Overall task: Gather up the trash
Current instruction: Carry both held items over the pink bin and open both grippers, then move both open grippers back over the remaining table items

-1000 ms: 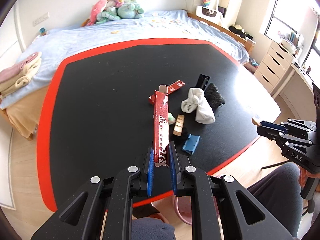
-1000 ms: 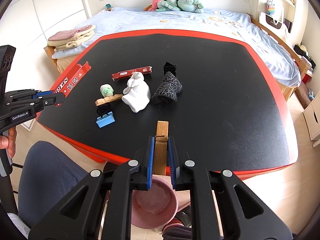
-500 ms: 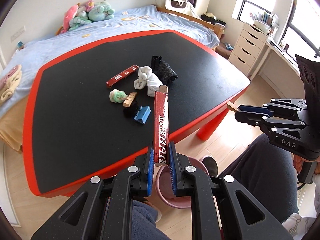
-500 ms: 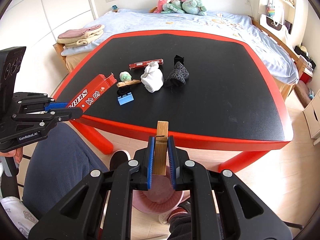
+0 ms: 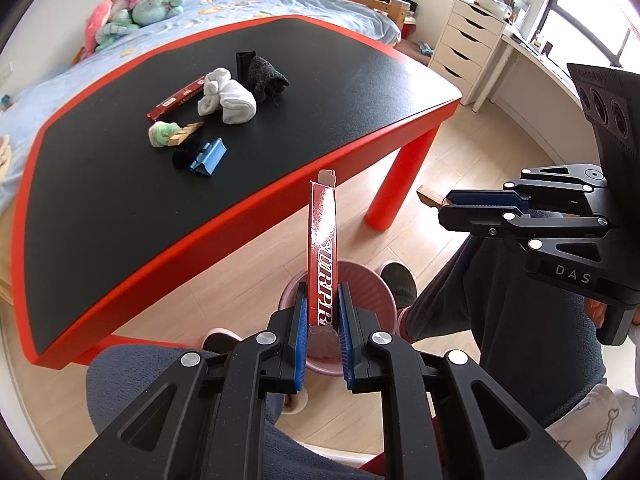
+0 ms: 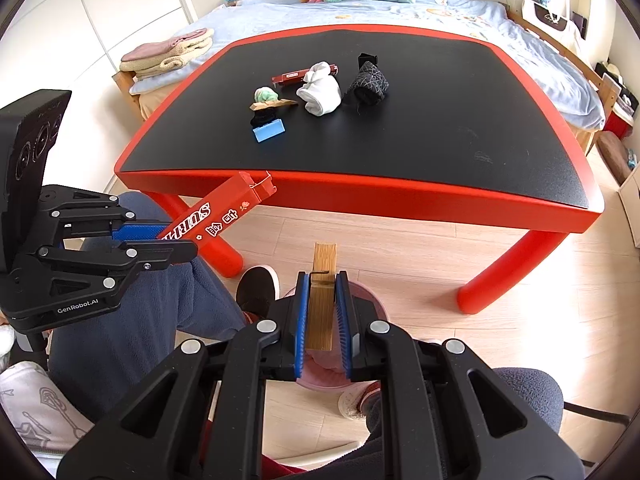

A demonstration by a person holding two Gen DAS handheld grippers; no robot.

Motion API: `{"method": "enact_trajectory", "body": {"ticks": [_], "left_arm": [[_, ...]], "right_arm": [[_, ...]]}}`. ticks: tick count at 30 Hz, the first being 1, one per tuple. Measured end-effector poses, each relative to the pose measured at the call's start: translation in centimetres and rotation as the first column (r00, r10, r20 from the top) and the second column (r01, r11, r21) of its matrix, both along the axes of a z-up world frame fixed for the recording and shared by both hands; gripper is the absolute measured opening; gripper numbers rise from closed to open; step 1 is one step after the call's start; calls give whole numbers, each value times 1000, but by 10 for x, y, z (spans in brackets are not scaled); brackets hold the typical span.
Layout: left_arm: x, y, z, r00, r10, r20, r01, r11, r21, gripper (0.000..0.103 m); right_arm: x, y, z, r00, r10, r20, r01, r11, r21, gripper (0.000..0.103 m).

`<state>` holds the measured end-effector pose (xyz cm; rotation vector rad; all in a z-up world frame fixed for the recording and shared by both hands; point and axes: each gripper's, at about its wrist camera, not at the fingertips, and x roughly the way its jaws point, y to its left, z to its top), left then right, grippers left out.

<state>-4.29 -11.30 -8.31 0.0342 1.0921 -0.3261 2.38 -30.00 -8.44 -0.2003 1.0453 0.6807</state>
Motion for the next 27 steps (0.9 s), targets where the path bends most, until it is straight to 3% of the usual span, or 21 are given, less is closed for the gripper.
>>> {"method": "enact_trajectory", "body": {"ticks": [4,5,6,7,8,9,10,16,27], "left_arm": [[0,-3,-2,1000,-9,-11,9,1000,-5,15],[0,-3,-1,1000,-11,-11,11,1000,-10,18],[0,-4,-2,1000,-12,-14,12,1000,-8,31],[0,-3,-2,1000,-6,-14,6,1000,-8,41],[1,-2,-1,1000,3,-6,-4,1000,-10,64],[0,0,1,1000,16,8,-16,1000,-15,80],[0,2,2,999,27,19,-27,999,-20,85],[1,10,5,997,67,34,-67,998,-8,95],[2,24,8,994,97,41,-97,995,-7,95]], "right_arm": [[-2,1,-2,1000,10,-7,-10,1000,-1,14],[-1,1,-2,1000,9,-9,-9,1000,-4,14],[-1,0,-3,1000,6,-7,-6,1000,-13,20],[0,-1,-3,1000,1,-2,-1,1000,-21,40],[1,-2,-3,1000,-7,4,7,1000,-23,55],[1,-4,-3,1000,-13,8,13,1000,-17,80],[2,-6,-2,1000,-20,10,20,1000,-12,90],[5,-10,-9,999,-47,-5,47,998,-29,96],[7,-6,-8,999,-34,-24,33,999,-13,98]]}}
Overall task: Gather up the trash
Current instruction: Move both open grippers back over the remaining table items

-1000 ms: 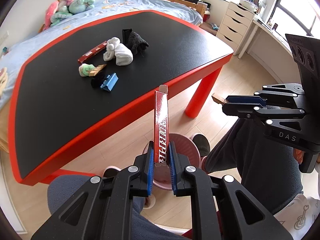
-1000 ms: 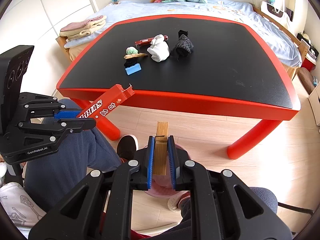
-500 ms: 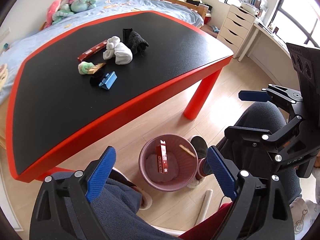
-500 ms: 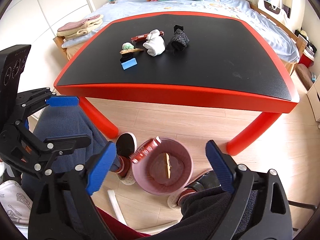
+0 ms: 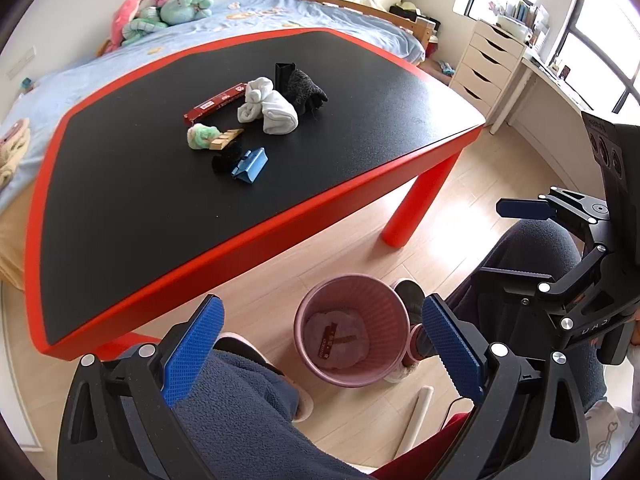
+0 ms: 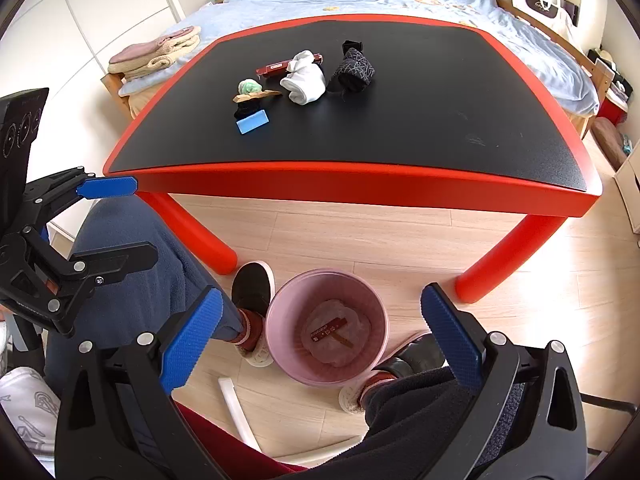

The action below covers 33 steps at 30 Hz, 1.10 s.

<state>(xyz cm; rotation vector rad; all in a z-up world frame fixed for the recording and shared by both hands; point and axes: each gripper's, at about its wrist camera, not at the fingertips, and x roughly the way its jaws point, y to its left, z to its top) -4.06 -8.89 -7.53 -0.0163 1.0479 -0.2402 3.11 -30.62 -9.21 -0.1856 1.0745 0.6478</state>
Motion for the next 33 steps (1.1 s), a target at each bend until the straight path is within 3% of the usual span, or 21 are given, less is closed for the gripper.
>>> {"method": "enact_trajectory", "body": {"ticks": [11,24,33], "left_arm": [[12,19,14,999,43,24,-43,999,-3,95],[58,50,42,992,85,96,-85,996,-8,95],[97,66,36,993,84,78,-82,996,-33,95]], "right_arm": [[14,7,13,1000,14,18,-14,1000,14,98],[63,27,47,995,9,98,-13,999,37,98],[107,51,53,993,21,120,-26,999,46,98]]}}
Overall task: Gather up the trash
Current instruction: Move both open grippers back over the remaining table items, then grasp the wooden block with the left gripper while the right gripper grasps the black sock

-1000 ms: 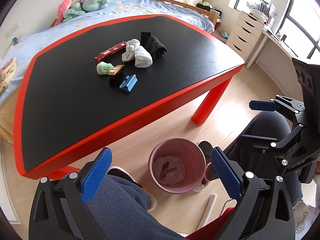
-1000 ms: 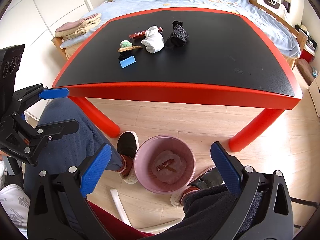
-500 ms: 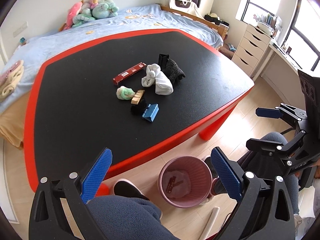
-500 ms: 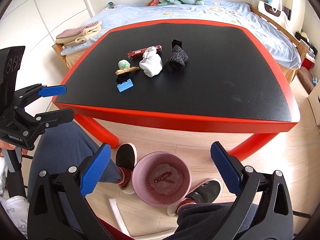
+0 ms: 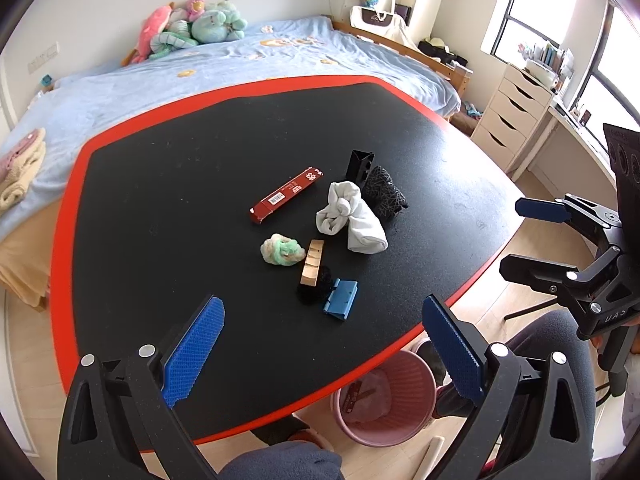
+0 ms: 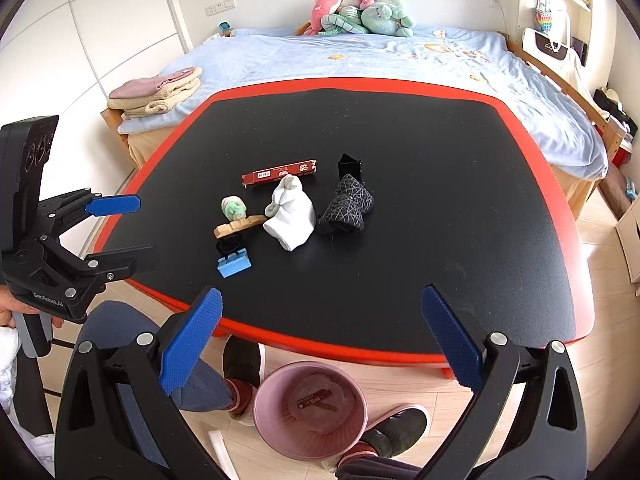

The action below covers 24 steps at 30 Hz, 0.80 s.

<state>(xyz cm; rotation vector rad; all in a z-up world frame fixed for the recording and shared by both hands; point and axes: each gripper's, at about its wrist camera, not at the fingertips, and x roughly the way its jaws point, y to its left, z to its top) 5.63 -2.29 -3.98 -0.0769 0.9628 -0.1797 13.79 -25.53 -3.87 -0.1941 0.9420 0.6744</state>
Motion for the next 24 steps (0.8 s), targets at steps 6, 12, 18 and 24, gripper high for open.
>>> {"method": "enact_trajectory", "body": {"ticks": [6,12,18,24], "left_arm": [[20,6,-17,1000,-13,-23,13,1000,-3,95],[35,11,-32,999,-26,-44,26,1000,-1,95],[41,12,-42,997,-47,-67,48,999,6,84],[46,13,-47,995,-64,-83,65,998,7,69]], "right_arm": [[30,13,-12,1000,1,-17,-1,1000,-6,98],[52,22,-24,1000,3,-28,-3,1000,-4,98],[66,30,-34,999,9,-40,-9,1000,1,93],[74,36,-42,999,13,-53,-13,1000,-2,79]]}}
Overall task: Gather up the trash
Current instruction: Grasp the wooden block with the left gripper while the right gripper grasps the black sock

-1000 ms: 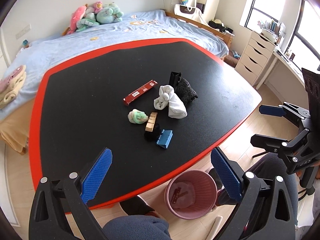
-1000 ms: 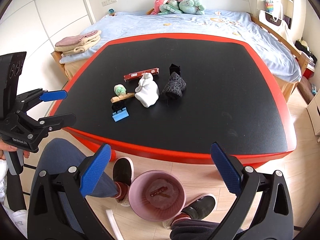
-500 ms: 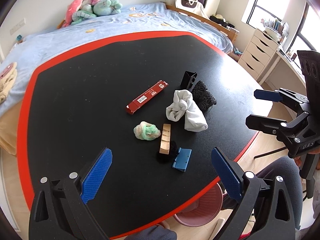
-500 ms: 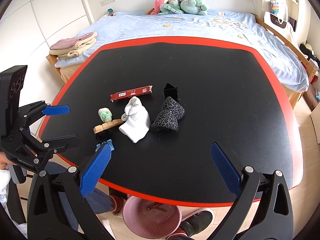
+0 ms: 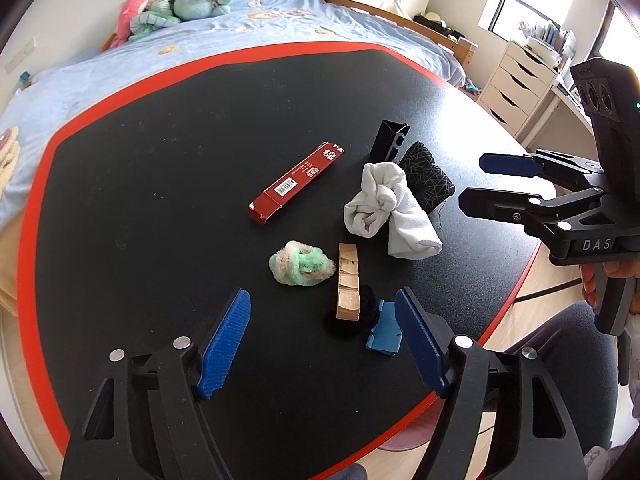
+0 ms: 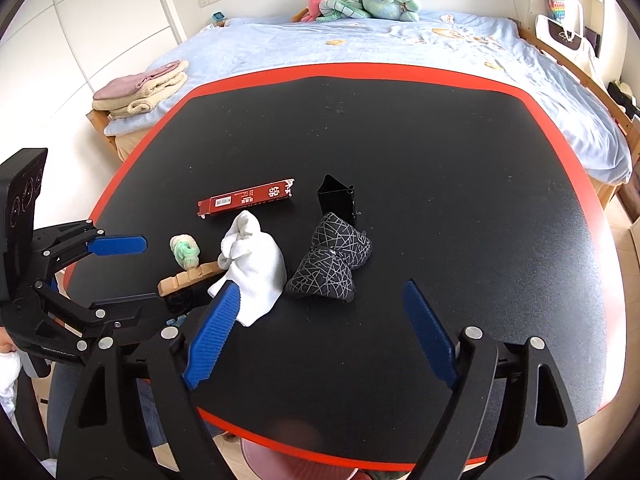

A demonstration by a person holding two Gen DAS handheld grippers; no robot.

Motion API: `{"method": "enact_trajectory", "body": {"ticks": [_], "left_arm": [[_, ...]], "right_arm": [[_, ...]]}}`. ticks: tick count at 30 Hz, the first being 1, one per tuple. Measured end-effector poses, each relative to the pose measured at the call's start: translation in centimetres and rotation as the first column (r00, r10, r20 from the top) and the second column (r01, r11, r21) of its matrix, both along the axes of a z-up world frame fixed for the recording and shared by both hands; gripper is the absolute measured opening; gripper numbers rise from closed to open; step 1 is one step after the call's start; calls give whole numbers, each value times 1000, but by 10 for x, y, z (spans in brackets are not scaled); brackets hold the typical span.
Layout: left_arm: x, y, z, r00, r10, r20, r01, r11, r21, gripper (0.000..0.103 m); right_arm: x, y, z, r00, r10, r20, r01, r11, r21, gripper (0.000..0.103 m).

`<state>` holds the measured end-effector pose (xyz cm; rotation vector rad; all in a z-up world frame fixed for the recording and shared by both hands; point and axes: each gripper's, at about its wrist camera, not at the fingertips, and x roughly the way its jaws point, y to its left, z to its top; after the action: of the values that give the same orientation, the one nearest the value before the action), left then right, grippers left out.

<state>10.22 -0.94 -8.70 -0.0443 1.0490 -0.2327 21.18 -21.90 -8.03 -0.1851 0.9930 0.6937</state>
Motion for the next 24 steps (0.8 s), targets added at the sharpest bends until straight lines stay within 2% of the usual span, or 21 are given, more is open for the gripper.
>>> {"method": "enact_trajectory", "body": {"ticks": [2,3,4,8,10,13,18,24], "left_arm": [[0,1,-2,1000,-5,-5,5,1000,0,66],[0,1,-2,1000,-6,-8,6,1000,1,58],[1,1,-3,1000,-7,-13,7,1000,4,55],[0,1,-6,1000,-22,-21,22,1000,-2,46],[-1,2,-7,999,-23,-25,23,1000,-7,42],[-1,1,-8,999,-30,-27,30,999,-17,37],[-1,-1,-6,999,-32,-20,32,999,-25,17],[0,-1,-6,999,-35,-13,35,999,-29,13]], "right_arm": [[2,1,-2,1000,2,-3,-2,1000,-1,74],[3,2,-2,1000,3,-4,-3,1000,-2,71],[3,2,-3,1000,3,-5,-3,1000,-1,68],[7,5,-6,1000,1,-10,-1,1000,-1,58],[9,6,-8,1000,1,-14,-1,1000,-2,50],[10,8,-12,1000,3,-22,-3,1000,-3,45],[12,9,-16,999,11,-35,-11,1000,-1,36],[13,8,-16,999,17,-36,-17,1000,6,32]]}}
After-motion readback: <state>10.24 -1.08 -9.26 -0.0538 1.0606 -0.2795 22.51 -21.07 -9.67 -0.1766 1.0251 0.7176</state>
